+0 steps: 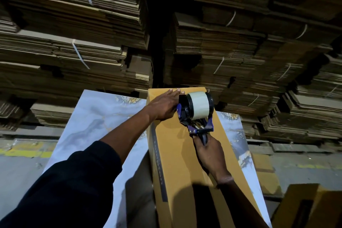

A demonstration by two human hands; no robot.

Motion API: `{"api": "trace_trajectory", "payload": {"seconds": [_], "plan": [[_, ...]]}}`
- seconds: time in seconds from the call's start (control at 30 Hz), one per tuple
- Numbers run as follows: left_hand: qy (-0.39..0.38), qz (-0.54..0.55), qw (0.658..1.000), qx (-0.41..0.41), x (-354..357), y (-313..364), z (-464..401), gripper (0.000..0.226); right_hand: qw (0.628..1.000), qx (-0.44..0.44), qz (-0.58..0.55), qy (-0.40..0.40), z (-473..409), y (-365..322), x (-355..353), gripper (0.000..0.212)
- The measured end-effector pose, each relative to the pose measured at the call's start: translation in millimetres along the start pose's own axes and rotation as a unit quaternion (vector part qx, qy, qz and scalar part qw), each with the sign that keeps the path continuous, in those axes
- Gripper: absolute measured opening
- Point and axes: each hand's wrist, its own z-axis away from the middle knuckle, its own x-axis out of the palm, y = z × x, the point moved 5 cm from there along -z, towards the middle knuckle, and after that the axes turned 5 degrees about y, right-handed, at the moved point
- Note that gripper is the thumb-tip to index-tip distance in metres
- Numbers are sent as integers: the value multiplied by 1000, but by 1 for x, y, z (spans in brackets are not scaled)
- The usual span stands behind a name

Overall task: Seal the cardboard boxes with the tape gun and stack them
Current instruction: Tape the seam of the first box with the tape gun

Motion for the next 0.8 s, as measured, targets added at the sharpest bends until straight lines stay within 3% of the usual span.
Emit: {"api": "trace_trajectory", "payload": {"seconds": [0.6,0.8], "plan": [[-22,-40,999,-27,7,2,3,58,1000,14,-13,-1,39,18,-10,34],[-8,0,1000,27,11,28,26,58,1000,5,-1,6,38,17,-10,33]]}}
